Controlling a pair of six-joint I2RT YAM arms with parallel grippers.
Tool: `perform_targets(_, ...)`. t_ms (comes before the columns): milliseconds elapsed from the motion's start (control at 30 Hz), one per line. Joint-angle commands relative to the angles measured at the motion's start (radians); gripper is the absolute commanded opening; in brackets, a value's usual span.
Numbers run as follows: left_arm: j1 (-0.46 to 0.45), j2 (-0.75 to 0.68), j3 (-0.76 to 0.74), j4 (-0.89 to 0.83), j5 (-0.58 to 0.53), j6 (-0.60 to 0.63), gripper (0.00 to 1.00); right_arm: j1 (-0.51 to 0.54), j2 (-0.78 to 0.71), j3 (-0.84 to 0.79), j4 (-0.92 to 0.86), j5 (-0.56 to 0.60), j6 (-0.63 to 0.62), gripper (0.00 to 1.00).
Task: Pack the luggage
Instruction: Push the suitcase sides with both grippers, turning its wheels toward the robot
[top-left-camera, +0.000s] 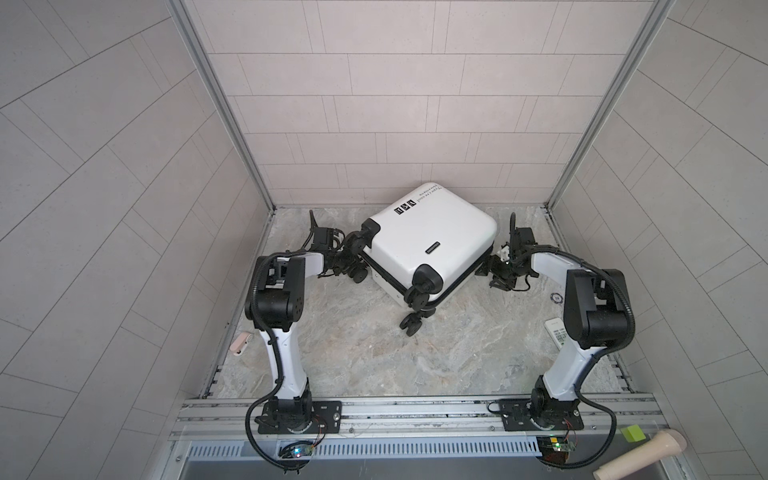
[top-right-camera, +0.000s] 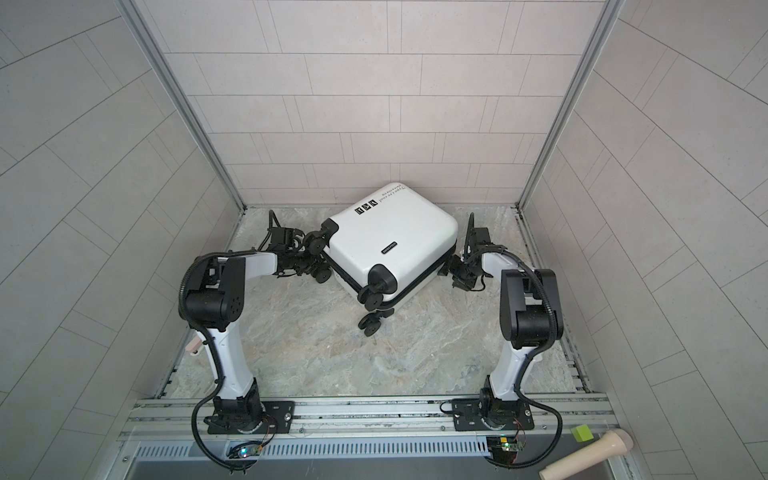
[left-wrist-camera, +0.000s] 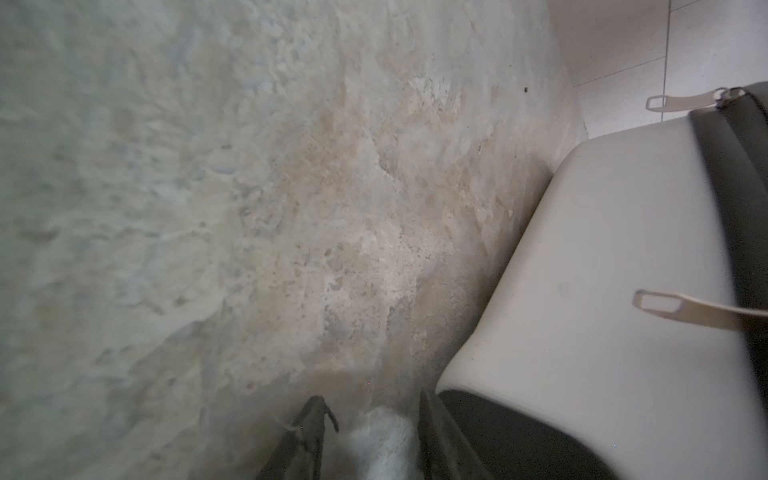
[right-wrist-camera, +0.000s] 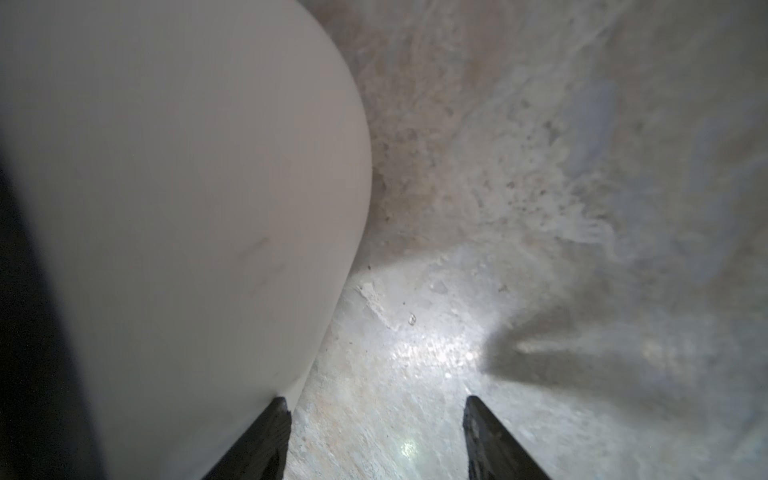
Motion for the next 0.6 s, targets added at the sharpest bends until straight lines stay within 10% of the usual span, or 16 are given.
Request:
perform_targets(0,-0.043,-0.061,-0.108,0.060,0.026,-0.031,0.41,0.013,0.048,0.092,0.015,-0.036,-0.002,0.68)
perform_targets(567,-0.244,-0.361,-0.528,0.268,-0.140,-0.159,0.40,0.135,0.377,0.560,-0.136,0.001,0.063,0.65)
